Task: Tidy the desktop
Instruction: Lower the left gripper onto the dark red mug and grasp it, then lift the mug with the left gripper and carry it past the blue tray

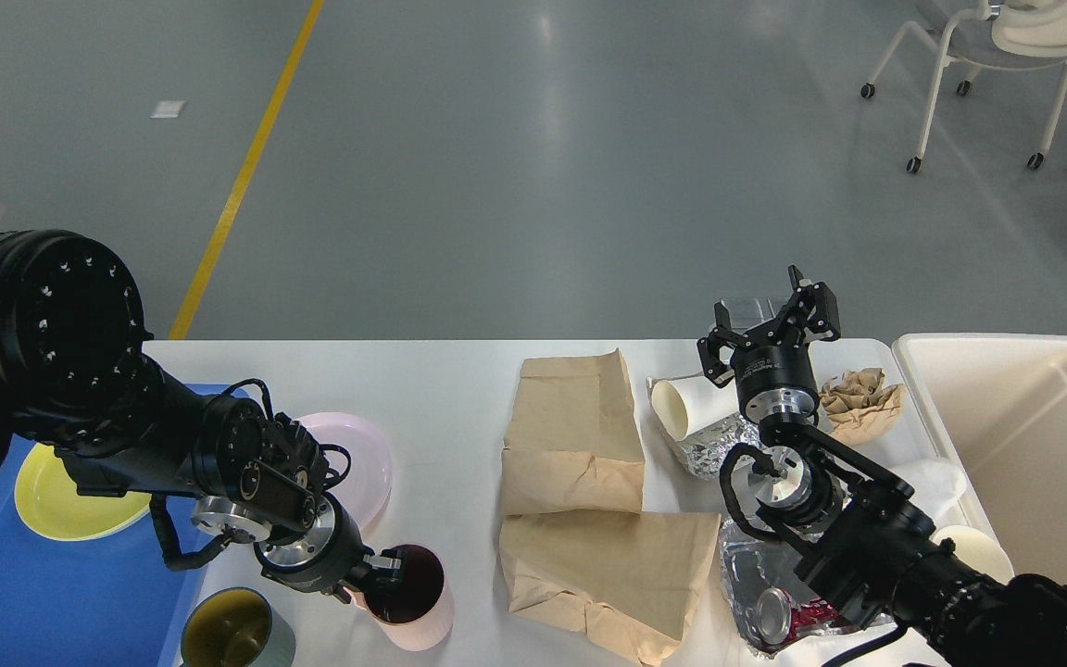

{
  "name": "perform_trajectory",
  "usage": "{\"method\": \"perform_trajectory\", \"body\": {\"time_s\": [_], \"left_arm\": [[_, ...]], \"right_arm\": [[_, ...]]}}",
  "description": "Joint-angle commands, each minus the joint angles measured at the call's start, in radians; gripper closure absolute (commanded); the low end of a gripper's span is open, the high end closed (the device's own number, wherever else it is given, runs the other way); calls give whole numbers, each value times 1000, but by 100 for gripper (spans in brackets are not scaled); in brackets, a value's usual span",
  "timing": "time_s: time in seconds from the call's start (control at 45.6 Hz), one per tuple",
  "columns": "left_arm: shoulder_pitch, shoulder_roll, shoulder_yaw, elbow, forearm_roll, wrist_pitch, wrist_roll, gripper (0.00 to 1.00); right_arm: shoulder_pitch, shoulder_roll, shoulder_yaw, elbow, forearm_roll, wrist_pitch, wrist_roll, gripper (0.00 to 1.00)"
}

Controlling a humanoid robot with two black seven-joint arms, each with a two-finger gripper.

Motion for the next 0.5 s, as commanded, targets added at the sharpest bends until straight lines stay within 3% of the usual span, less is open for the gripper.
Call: {"method": "perform_trajectory", "body": {"time_s": [0.0, 0.285, 0.482], "left_arm": [[-70, 17, -1, 0, 0, -84, -1, 95], [-303, 149, 13, 0, 0, -319, 0, 99], [-531, 257, 99, -1, 0, -592, -3, 100]], "right_arm": [[-1, 0, 0, 0, 0, 0, 0, 0], [-1, 0, 0, 0, 0, 0, 0, 0], [-1, 0, 0, 0, 0, 0, 0, 0]]}}
